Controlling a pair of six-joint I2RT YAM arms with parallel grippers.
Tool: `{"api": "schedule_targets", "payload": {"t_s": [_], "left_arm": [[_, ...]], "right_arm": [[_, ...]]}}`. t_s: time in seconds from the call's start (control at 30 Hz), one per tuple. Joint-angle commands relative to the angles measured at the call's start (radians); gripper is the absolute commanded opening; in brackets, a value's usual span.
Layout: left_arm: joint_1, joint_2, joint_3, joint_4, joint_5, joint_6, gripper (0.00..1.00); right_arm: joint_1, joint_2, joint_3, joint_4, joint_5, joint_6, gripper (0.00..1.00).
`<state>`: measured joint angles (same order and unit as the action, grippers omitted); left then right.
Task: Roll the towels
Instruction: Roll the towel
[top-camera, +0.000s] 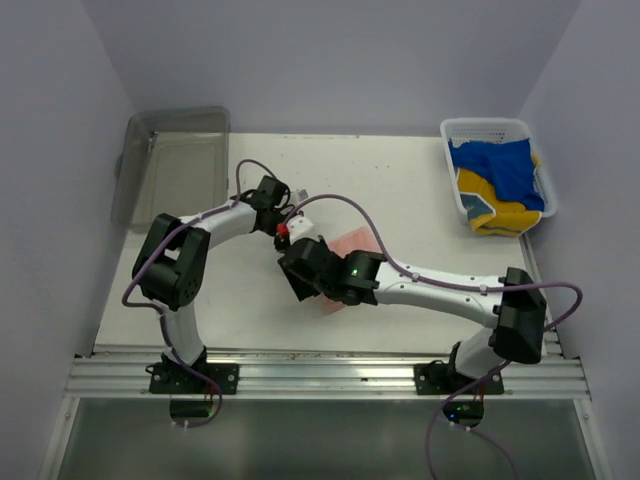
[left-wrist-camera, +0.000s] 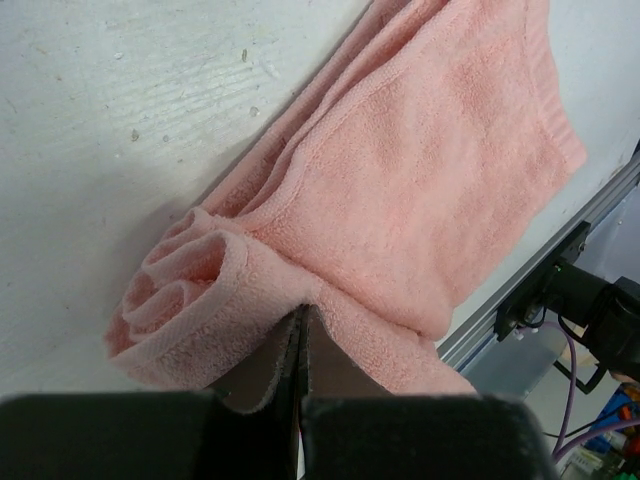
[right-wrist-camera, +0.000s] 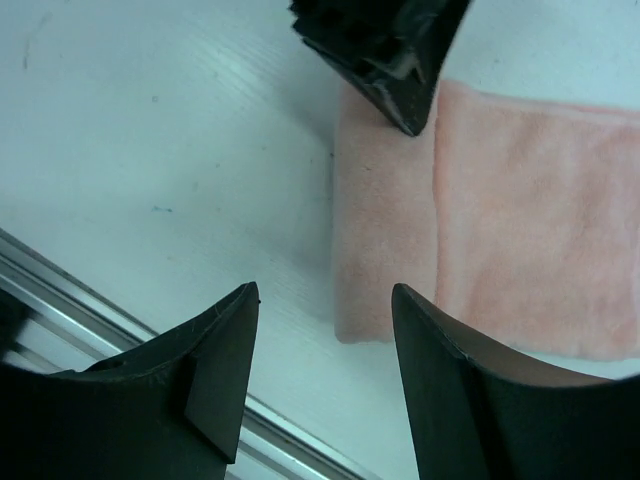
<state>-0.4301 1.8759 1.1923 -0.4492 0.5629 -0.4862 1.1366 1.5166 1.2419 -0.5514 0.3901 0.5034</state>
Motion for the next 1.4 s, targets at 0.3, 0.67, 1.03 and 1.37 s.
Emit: {"api": "schedule_targets", "payload": {"t_s": [0.3, 0.67, 1.03, 1.37], "left_arm": [[-0.016, 0.063, 0.010, -0.022, -0.083, 0.055, 0.00], [-0.018, 0.072, 0.023, -0.026, -0.080, 0.055, 0.00], [-0.018, 0.072, 0.036, -0.031, -0.069, 0.054, 0.00], [-0.013, 0.049, 0.035, -0.032, -0.074, 0.031, 0.20]], "right_arm": [[0.114, 0.232, 0.099, -0.088, 0.232, -0.321, 0.62], [0.112, 0.324, -0.028, -0.013, 0.224, -0.261, 0.68], [0.097, 0.373, -0.125, 0.076, 0.178, -0.204, 0.67], [0.026, 0.337, -0.257, 0.232, -0.023, -0.097, 0.35]]}}
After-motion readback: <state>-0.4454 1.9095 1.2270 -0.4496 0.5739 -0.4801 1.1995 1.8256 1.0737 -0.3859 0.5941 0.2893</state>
